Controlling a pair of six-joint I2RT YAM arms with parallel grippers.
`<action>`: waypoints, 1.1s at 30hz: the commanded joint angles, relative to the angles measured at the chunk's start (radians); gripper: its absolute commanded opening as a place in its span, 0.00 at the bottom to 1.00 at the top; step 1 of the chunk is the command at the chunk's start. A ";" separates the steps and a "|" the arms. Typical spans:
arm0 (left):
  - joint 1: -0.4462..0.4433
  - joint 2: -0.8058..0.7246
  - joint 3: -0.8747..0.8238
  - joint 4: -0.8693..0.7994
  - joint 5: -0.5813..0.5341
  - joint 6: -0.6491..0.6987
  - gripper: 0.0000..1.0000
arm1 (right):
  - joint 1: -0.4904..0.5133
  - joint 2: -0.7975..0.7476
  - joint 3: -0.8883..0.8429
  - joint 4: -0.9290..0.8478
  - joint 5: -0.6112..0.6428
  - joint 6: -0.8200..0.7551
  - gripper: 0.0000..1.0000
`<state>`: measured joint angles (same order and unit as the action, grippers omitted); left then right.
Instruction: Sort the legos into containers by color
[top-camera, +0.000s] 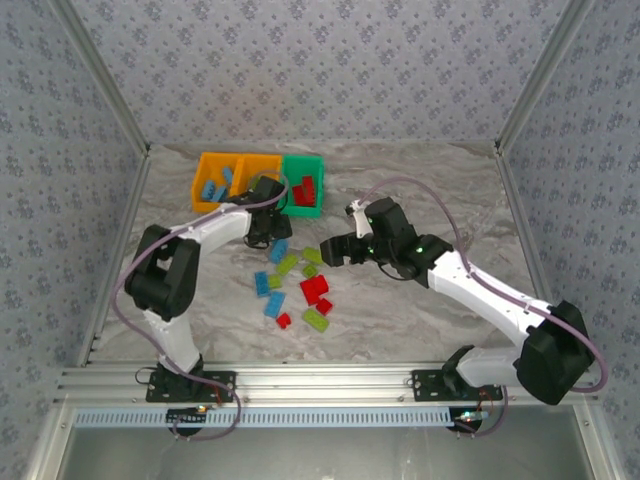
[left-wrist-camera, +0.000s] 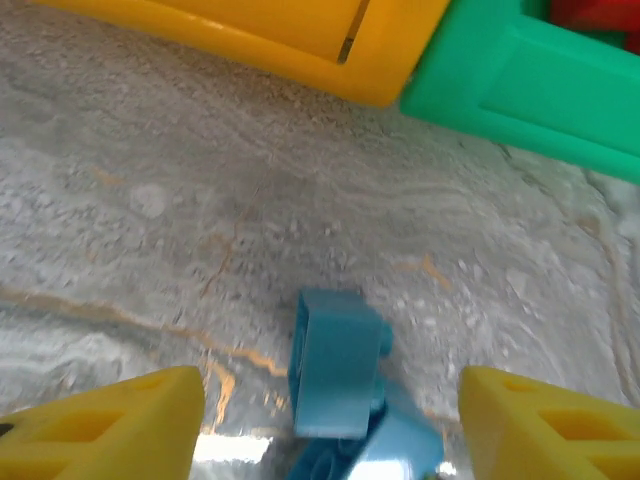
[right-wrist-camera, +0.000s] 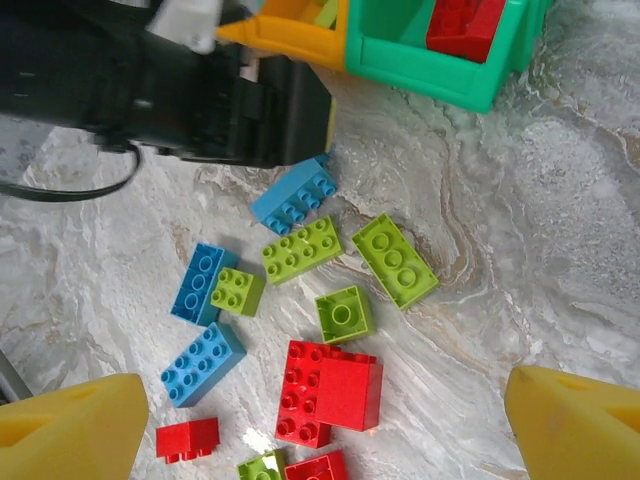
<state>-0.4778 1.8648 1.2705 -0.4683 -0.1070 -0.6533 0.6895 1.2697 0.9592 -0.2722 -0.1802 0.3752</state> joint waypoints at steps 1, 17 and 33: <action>0.004 0.045 0.053 0.009 -0.037 -0.004 0.60 | -0.005 -0.024 -0.016 0.015 -0.003 0.027 0.95; 0.009 -0.103 -0.027 0.006 -0.087 0.040 0.20 | 0.000 -0.048 -0.027 0.023 -0.027 0.080 0.96; 0.239 -0.029 0.332 -0.005 -0.414 0.224 0.21 | 0.073 -0.040 -0.033 -0.105 0.071 0.083 0.96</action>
<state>-0.2909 1.7329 1.5215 -0.4671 -0.5110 -0.4694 0.7509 1.2285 0.9272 -0.3305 -0.1295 0.4431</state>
